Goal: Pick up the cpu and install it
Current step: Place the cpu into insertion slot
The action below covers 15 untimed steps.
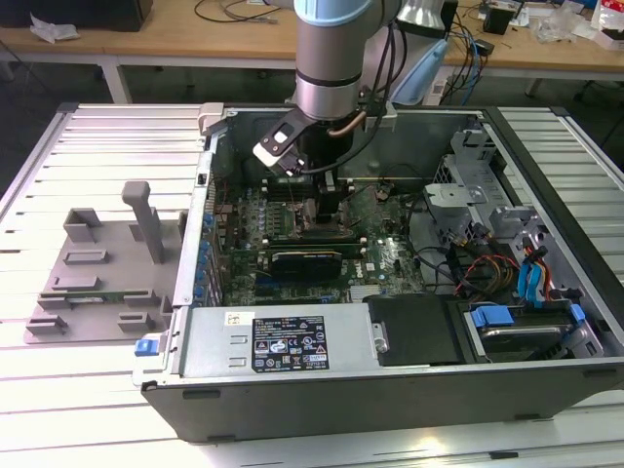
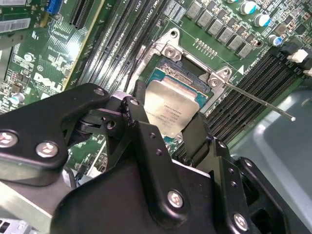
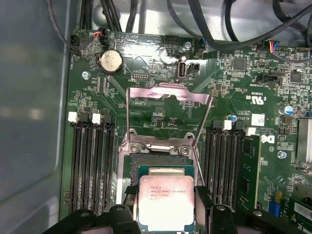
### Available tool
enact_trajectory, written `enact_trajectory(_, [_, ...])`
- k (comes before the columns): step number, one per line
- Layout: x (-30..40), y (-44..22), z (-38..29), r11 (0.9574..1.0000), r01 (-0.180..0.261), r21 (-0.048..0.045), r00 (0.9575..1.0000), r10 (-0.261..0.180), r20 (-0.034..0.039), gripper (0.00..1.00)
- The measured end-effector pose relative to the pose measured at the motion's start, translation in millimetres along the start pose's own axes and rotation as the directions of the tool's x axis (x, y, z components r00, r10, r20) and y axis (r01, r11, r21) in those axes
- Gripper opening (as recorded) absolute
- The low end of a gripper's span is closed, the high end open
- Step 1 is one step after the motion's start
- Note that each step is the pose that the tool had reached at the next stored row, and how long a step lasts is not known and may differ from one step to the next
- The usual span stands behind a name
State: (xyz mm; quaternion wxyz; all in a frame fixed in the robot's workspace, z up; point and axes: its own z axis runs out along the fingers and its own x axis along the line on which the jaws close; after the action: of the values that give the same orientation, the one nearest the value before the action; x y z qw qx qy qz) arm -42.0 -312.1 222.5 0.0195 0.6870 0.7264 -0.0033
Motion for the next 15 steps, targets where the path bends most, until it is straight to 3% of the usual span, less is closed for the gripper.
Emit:
enact_trajectory(5, [0.2, -0.2, 6.7, 1.0000, 0.000, 0.0000, 1.0000, 0.000, -0.0001, 0.55])
enact_trajectory(9, [0.5, -0.4, 15.8, 1.0000, 0.000, 0.0001, 1.0000, 0.000, -0.0001, 0.55])
enact_trajectory(15, [0.7, -0.5, 19.1, 1.0000, -0.010, 0.0004, 1.0000, 0.010, 0.0003, 0.55])
